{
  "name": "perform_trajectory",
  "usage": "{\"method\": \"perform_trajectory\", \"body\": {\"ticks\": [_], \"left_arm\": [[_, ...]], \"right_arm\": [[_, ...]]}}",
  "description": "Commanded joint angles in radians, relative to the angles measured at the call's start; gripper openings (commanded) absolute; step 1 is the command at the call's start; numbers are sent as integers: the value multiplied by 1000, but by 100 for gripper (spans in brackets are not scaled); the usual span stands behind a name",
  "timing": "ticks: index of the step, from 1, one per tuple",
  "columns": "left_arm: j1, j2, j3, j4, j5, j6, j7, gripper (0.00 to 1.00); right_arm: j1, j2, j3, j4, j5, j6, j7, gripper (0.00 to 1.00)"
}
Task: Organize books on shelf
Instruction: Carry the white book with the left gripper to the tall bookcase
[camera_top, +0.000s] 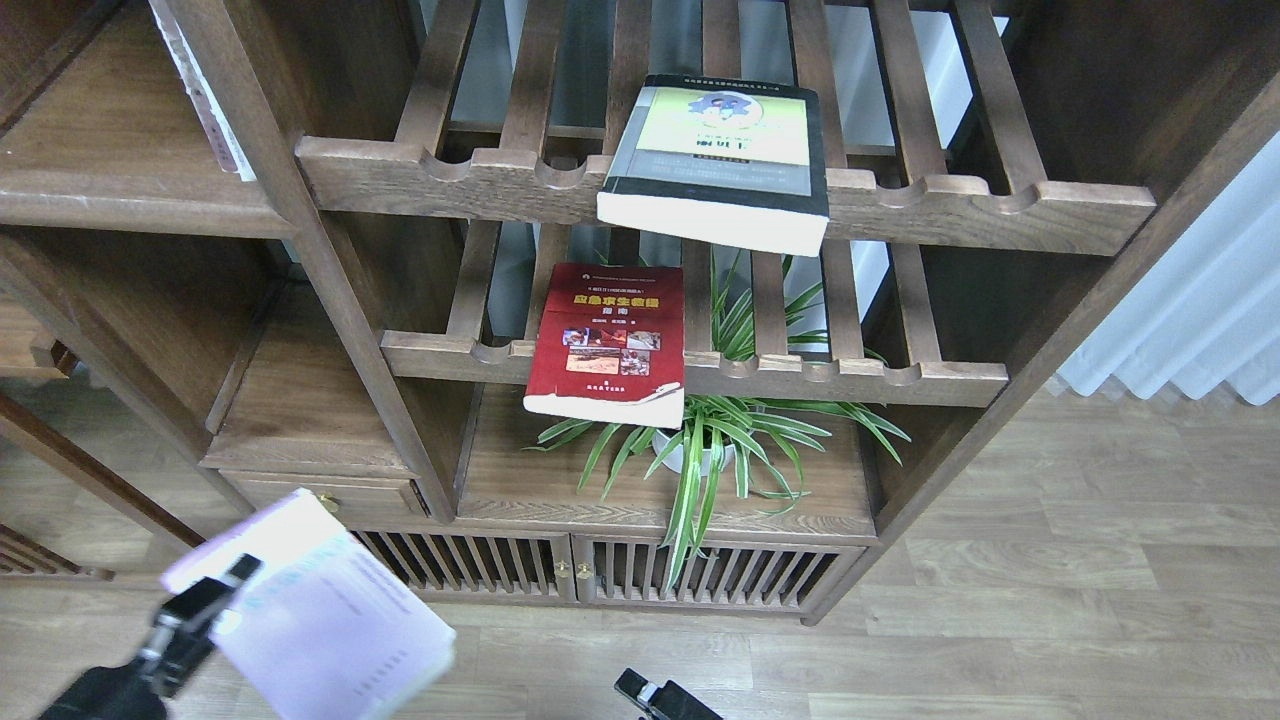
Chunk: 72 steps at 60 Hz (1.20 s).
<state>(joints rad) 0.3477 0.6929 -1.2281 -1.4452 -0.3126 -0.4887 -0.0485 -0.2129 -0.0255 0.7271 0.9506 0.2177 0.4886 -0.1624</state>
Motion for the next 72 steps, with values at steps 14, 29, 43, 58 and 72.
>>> {"method": "perform_trajectory", "body": {"ticks": [14, 29, 43, 58, 72], "left_arm": [[59, 154, -481, -86, 4, 0, 7, 6], [40, 281, -660, -67, 20, 0, 53, 6], [-232, 309, -708, 29, 291, 0, 94, 6], [-616, 298, -625, 65, 598, 0, 94, 7], [-963, 181, -438, 212, 793, 0, 99, 7]], "right_arm": [[0, -10, 0, -27, 0, 0, 0, 100], [-2, -8, -2, -32, -1, 0, 0, 100], [-8, -7, -3, -38, 0, 0, 0, 100], [-16, -8, -5, -36, 0, 0, 0, 100], [-28, -10, -5, -36, 0, 0, 0, 100]]}}
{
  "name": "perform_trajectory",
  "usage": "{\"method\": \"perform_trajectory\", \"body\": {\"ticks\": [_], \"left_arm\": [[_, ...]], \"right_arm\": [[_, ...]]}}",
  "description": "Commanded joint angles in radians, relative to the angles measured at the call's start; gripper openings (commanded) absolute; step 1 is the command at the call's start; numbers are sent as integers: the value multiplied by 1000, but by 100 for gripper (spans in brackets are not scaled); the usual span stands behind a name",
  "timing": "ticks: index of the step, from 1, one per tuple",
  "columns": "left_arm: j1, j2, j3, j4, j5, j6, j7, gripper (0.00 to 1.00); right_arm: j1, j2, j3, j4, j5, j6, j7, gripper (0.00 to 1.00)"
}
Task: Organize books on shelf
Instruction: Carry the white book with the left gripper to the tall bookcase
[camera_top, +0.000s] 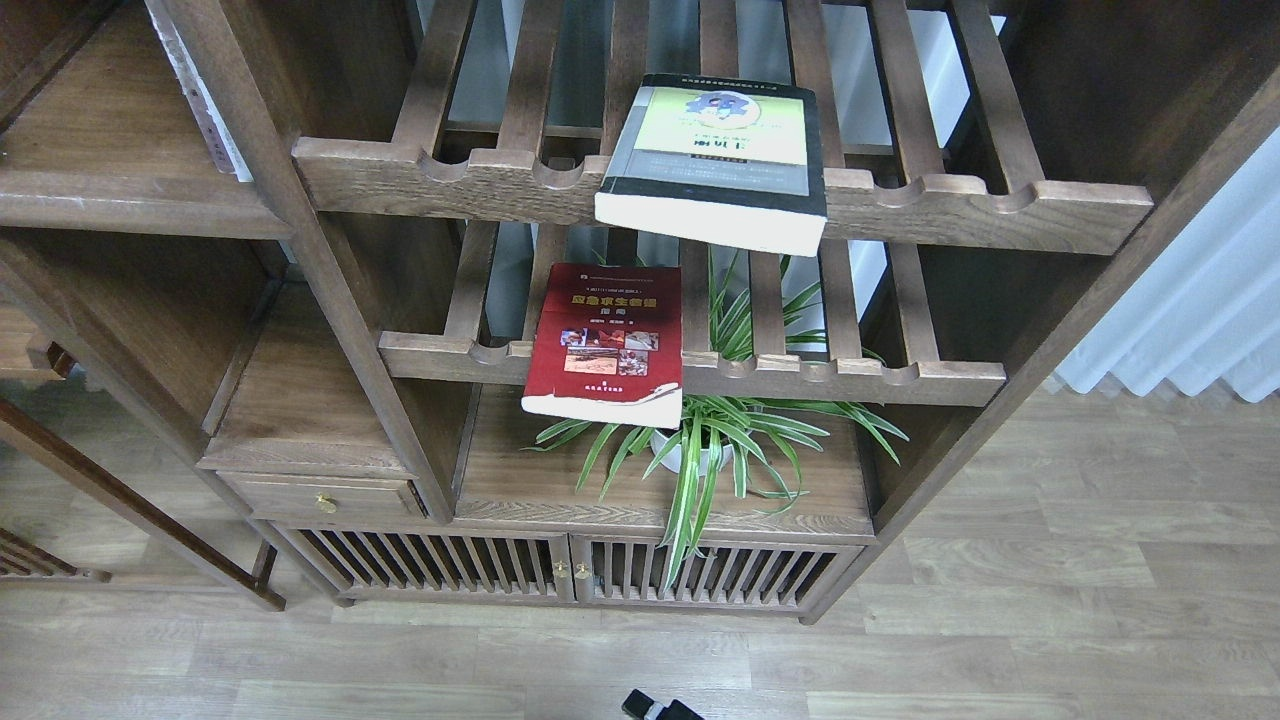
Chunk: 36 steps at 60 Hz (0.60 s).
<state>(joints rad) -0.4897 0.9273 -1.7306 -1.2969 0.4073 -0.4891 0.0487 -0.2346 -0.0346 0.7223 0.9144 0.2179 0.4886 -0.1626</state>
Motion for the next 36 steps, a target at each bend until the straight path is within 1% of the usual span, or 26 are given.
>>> {"method": "perform_trajectory", "body": {"ticks": [1, 3, 12, 23, 30, 36], "left_arm": [[-133, -58, 68, 68, 76, 0, 2, 7], [-171, -76, 86, 94, 99, 0, 5, 7], [-273, -122, 149, 175, 148, 0, 11, 7], [-458, -205, 293, 301, 192, 0, 11, 7], [-542, -243, 344, 395, 215, 0, 11, 8], [-610, -269, 401, 439, 219, 0, 11, 9]], "right_arm": [[-8, -1, 0, 0, 0, 0, 0, 100], [-8, -1, 0, 0, 0, 0, 0, 100], [-12, -4, 2, 0, 0, 0, 0, 100], [-11, -4, 2, 0, 0, 0, 0, 100], [-11, -4, 3, 0, 2, 0, 2, 100], [-11, -7, 3, 0, 2, 0, 2, 100]]}}
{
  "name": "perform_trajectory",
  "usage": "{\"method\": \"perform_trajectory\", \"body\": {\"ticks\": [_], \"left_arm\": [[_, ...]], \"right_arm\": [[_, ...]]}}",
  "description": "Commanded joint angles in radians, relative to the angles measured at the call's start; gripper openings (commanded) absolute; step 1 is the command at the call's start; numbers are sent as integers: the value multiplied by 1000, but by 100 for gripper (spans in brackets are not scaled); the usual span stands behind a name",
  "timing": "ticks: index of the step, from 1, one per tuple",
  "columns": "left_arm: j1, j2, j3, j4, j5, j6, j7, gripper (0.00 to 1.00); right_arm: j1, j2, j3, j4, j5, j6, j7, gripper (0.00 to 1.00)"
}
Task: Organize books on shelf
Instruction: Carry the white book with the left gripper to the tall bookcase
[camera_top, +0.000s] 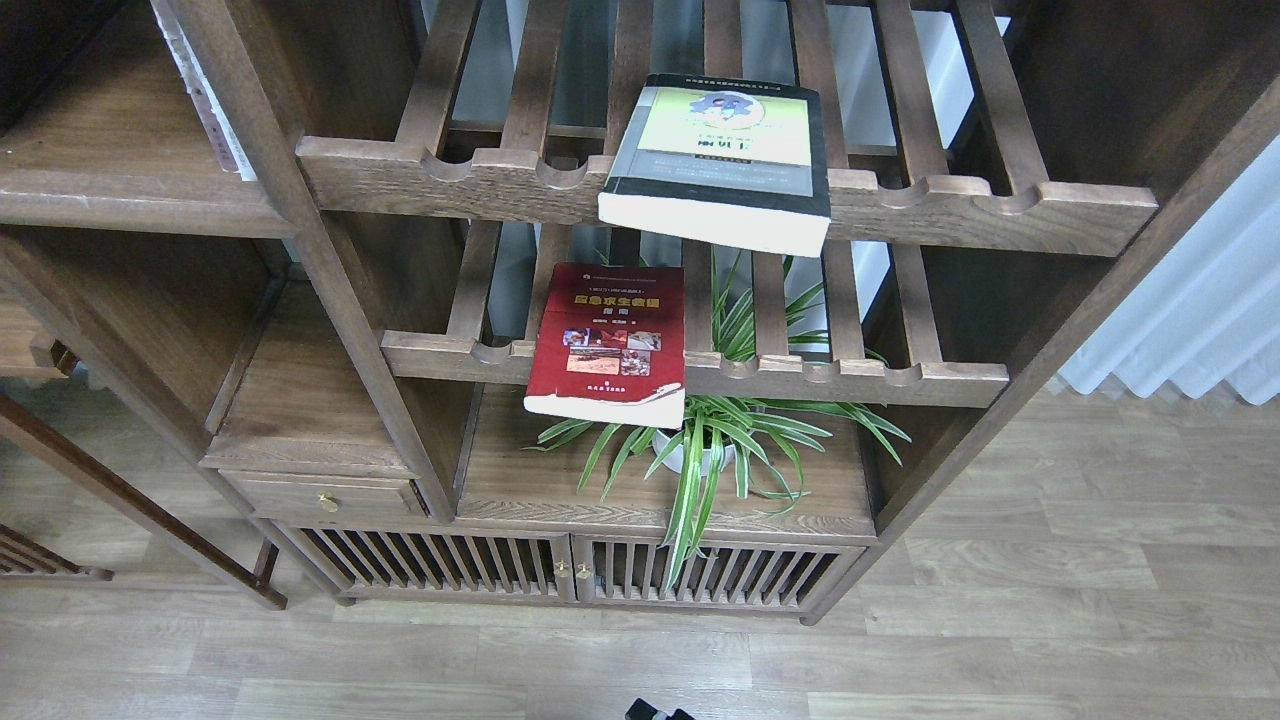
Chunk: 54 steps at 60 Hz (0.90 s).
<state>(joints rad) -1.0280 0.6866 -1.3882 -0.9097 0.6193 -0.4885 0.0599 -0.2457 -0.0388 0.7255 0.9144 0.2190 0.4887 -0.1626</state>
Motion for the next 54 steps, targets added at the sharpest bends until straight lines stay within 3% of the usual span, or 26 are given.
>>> {"method": "perform_trajectory", "body": {"ticks": [1, 28, 54], "left_arm": [[-81, -32, 69, 57, 7, 0, 0, 9], [-95, -79, 121, 68, -7, 0, -9, 9], [-29, -85, 123, 55, -76, 0, -12, 11]], "right_arm": [[0, -4, 0, 0, 0, 0, 1, 100], [5, -9, 0, 0, 2, 0, 1, 100], [3, -9, 0, 0, 2, 0, 1, 100]]}}
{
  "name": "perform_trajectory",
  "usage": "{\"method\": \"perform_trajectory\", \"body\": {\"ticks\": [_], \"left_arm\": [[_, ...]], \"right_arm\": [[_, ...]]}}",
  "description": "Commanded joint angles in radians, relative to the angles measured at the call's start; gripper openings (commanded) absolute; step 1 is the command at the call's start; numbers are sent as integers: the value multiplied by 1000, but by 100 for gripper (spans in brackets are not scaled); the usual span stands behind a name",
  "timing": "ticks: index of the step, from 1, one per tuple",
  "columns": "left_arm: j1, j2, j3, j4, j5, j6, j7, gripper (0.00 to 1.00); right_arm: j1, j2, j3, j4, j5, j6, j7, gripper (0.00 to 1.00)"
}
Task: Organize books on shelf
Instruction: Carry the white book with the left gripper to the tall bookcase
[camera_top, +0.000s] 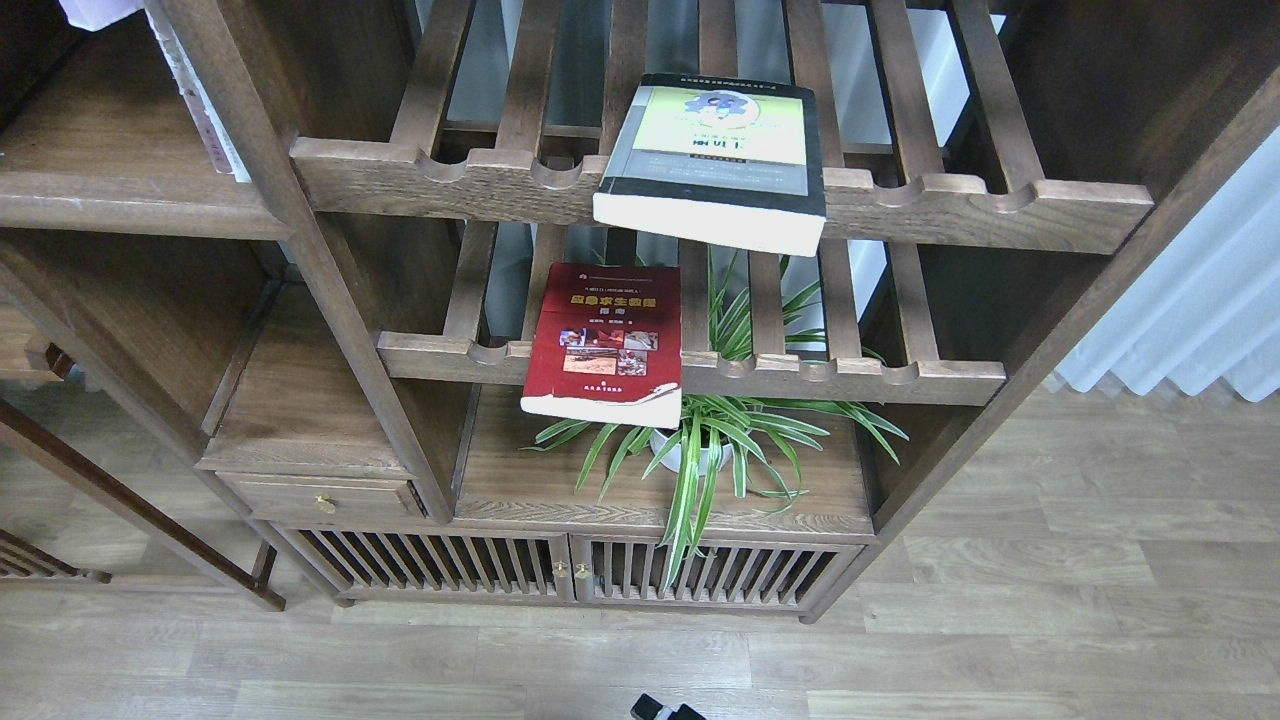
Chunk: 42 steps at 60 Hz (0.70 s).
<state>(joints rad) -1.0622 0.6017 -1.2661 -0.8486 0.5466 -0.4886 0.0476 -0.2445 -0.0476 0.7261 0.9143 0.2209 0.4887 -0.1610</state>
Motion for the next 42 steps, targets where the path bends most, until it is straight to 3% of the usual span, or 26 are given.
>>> {"method": "perform_trajectory", "body": {"ticks": [1, 9, 19, 42], "left_arm": [[5, 0, 1, -6, -4, 0, 0, 11], [5, 0, 5, -17, -4, 0, 5, 16], [4, -2, -7, -23, -8, 0, 9, 38], [27, 21, -16, -33, -51, 0, 8, 40]], "right_arm": [[4, 0, 0, 0, 0, 0, 0, 100], [5, 0, 0, 0, 0, 0, 0, 100], [8, 0, 1, 0, 0, 0, 0, 100], [11, -1, 1, 0, 0, 0, 0, 100]]}}
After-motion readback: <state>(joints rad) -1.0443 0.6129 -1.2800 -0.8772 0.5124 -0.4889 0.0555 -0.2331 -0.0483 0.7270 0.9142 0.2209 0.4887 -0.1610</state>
